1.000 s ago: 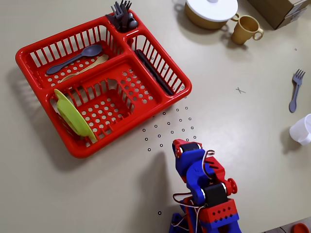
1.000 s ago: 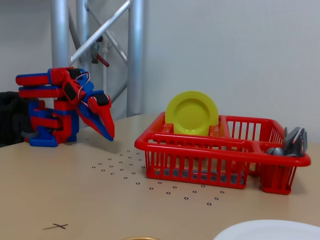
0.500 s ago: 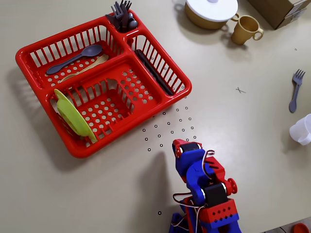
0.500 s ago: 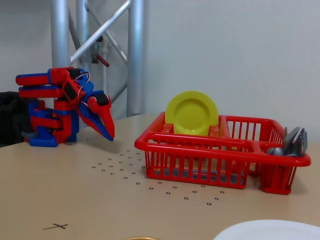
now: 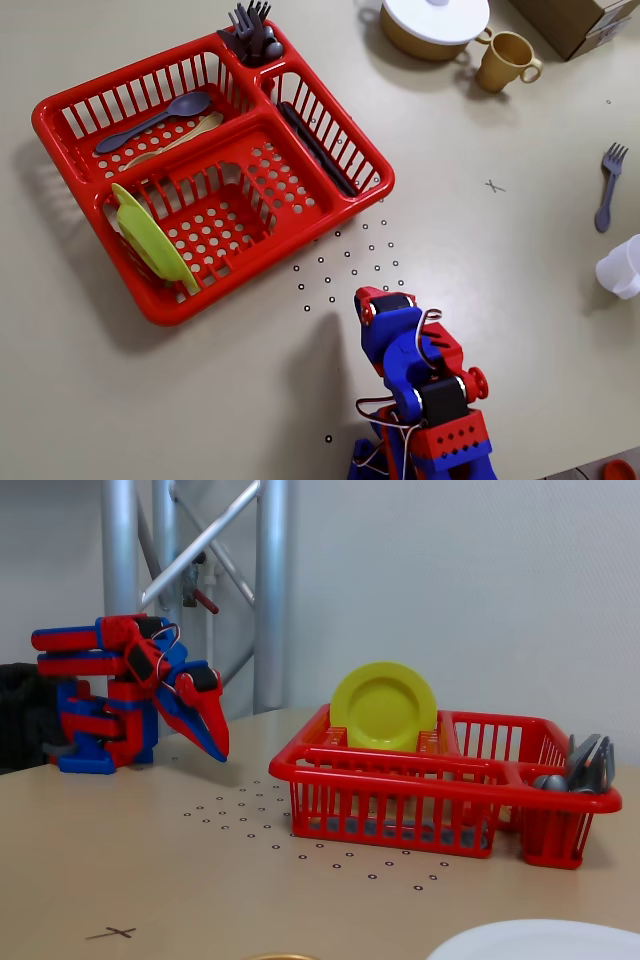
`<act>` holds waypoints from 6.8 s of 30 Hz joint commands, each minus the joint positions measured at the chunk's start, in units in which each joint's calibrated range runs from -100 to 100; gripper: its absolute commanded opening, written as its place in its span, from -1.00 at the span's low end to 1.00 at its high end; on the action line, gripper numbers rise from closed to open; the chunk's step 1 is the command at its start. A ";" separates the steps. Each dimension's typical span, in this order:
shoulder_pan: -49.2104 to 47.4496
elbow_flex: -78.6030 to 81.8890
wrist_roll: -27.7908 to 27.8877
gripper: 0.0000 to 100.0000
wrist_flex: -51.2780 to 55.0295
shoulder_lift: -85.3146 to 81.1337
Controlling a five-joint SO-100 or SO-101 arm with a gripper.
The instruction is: Grasp the plate, place it on the cross drawn on the table.
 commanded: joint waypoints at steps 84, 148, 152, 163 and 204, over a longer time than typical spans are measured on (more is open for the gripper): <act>-32.22 -75.07 44.25 -0.45 -5.93 65.85; -40.98 -90.75 42.49 -1.00 -11.80 89.94; -41.27 -92.11 42.00 -1.00 -11.80 90.36; -42.13 -103.36 38.24 -1.00 -3.68 92.56; -39.48 -99.10 35.41 -1.00 -3.43 71.43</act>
